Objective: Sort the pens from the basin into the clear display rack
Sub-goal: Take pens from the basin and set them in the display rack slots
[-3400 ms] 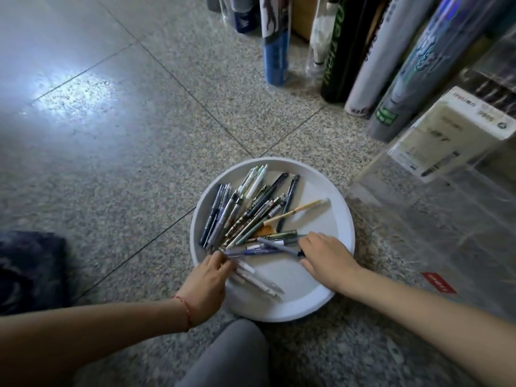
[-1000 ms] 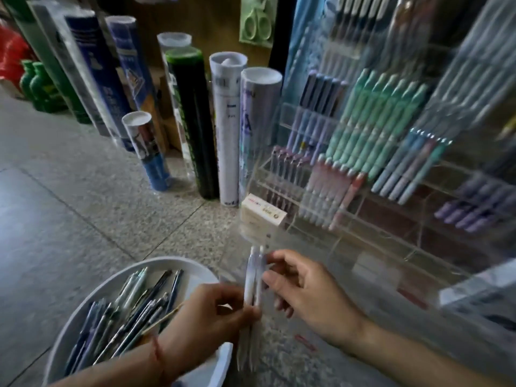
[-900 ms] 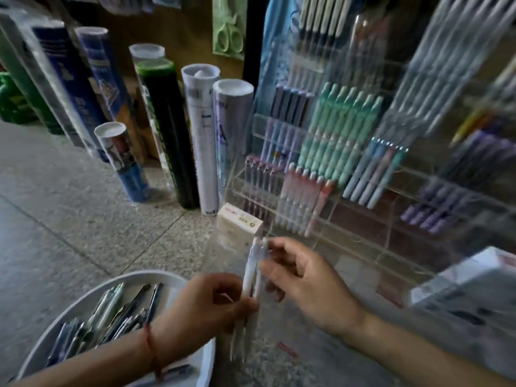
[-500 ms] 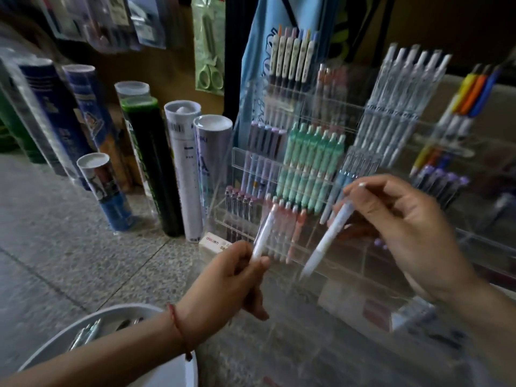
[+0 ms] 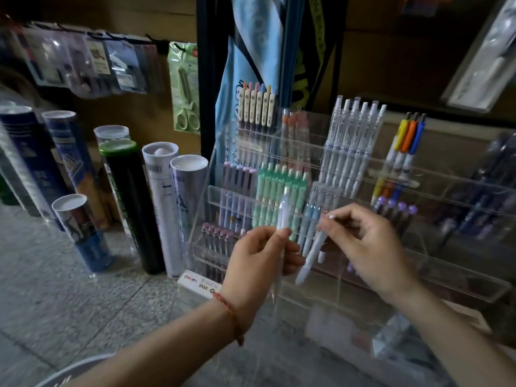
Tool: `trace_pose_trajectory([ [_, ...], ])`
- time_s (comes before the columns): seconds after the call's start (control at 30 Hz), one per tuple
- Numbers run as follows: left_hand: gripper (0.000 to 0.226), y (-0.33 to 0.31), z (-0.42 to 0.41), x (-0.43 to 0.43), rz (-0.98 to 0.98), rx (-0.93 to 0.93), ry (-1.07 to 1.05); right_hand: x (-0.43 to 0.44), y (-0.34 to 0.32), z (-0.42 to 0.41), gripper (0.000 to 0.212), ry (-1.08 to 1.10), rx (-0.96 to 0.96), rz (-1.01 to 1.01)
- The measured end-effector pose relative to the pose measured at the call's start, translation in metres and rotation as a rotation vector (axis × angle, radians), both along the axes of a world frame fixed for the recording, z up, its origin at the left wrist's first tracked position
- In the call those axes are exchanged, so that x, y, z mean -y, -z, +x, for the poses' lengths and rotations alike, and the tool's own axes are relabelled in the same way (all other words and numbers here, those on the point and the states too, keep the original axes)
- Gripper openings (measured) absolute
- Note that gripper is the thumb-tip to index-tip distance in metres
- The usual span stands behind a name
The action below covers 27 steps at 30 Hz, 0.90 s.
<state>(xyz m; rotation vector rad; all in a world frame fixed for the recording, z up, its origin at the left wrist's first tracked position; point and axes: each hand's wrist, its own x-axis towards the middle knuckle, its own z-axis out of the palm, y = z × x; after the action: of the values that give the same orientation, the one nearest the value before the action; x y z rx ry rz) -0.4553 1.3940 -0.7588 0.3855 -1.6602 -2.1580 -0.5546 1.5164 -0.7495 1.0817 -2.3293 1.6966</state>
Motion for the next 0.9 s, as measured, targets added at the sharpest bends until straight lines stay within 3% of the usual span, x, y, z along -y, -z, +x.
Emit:
trace_pose_trajectory([
  [0.2,0.014,0.024,0.007,0.012,-0.112,0.013,-0.030,0.014,0.025,0.006,0.012,-0.069,0.013,0.115],
  [0.53,0.014,0.025,0.006,0.010,-0.128,0.029,-0.020,0.018,0.040,0.014,0.014,-0.019,-0.061,0.315],
  [0.67,0.013,0.025,0.007,0.008,-0.148,0.044,-0.025,0.019,0.038,0.014,0.014,-0.028,-0.008,0.357],
  [0.83,0.008,0.028,0.011,0.003,-0.168,0.027,0.037,0.006,0.015,0.016,0.035,-0.073,0.083,0.194],
  [0.9,0.011,0.032,0.011,-0.001,-0.194,0.004,0.066,0.005,0.005,0.023,0.033,-0.138,0.116,0.127],
])
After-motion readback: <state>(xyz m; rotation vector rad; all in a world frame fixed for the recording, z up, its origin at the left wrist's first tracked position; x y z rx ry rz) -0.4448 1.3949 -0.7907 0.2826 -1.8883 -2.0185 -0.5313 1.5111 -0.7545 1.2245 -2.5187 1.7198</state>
